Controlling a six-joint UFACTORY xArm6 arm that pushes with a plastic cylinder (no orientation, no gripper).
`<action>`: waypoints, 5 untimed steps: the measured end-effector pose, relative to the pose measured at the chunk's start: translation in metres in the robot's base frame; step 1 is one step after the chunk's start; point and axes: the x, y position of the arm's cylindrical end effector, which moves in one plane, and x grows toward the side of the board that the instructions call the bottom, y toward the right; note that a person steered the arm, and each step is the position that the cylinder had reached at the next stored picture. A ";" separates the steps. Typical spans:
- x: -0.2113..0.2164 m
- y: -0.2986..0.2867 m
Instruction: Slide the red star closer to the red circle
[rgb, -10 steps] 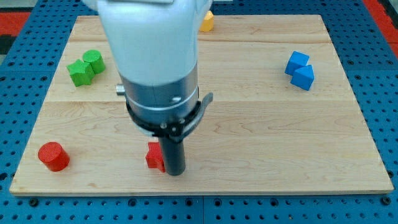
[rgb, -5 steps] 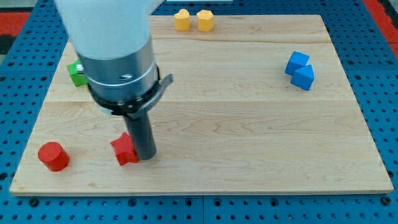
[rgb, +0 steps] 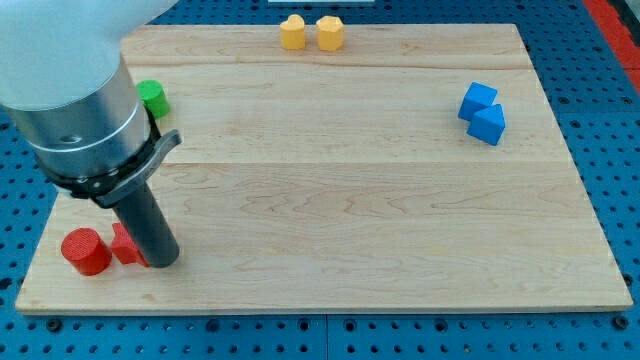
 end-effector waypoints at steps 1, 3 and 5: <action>0.001 0.007; -0.029 0.046; -0.032 0.014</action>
